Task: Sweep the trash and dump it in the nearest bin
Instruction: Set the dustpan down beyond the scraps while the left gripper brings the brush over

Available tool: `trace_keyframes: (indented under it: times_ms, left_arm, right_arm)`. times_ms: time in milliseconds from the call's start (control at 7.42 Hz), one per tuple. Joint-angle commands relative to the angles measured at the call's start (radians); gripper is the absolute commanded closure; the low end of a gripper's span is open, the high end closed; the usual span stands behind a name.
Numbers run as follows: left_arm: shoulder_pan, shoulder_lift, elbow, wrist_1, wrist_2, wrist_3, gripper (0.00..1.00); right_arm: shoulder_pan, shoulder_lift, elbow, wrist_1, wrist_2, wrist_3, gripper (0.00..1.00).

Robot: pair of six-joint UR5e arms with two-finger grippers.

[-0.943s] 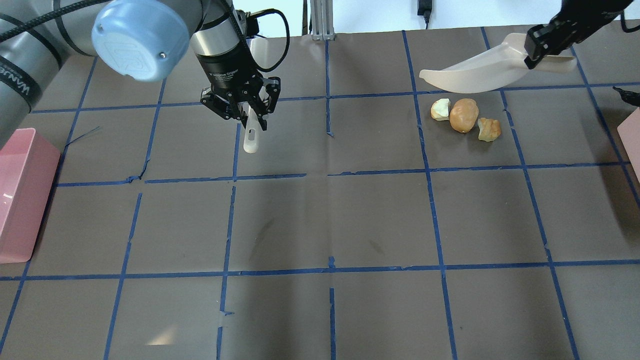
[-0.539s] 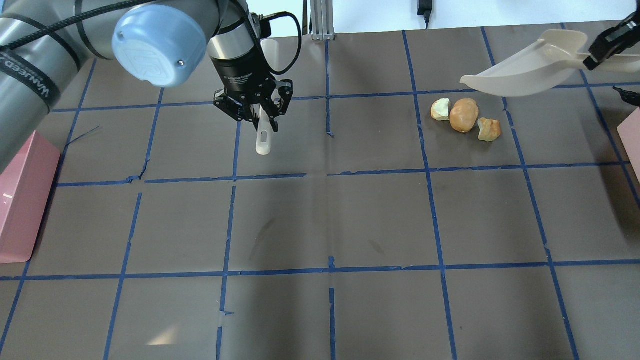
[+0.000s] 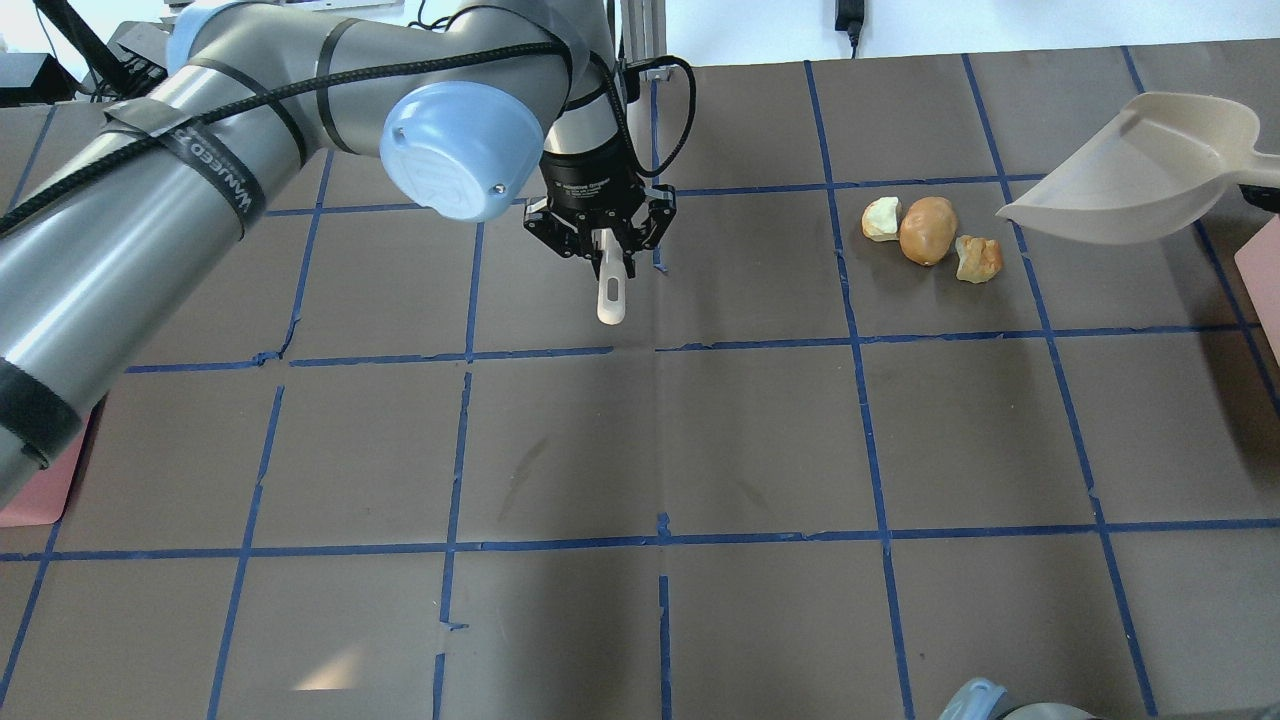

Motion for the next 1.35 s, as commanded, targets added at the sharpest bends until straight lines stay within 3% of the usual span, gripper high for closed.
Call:
trace_keyframes:
  times_ms: [0, 269, 1212]
  left_arm:
    - [-0.033, -0.029, 0.001, 0.036, 0.001, -0.036, 1.0]
    - [-0.058, -0.053, 0.001, 0.064, 0.001, -0.07, 1.0]
    - [-0.11, -0.125, 0.018, 0.159, 0.001, -0.052, 1.0]
  right_arm:
    - [-0.072, 0.007, 0.05, 0.004, 0.039, -0.173, 0.76]
    - [-0.11, 0.024, 0.062, 0.059, 0.039, -0.287, 0.76]
    - [-0.113, 0.134, 0.057, 0.037, 0.023, -0.474, 0.76]
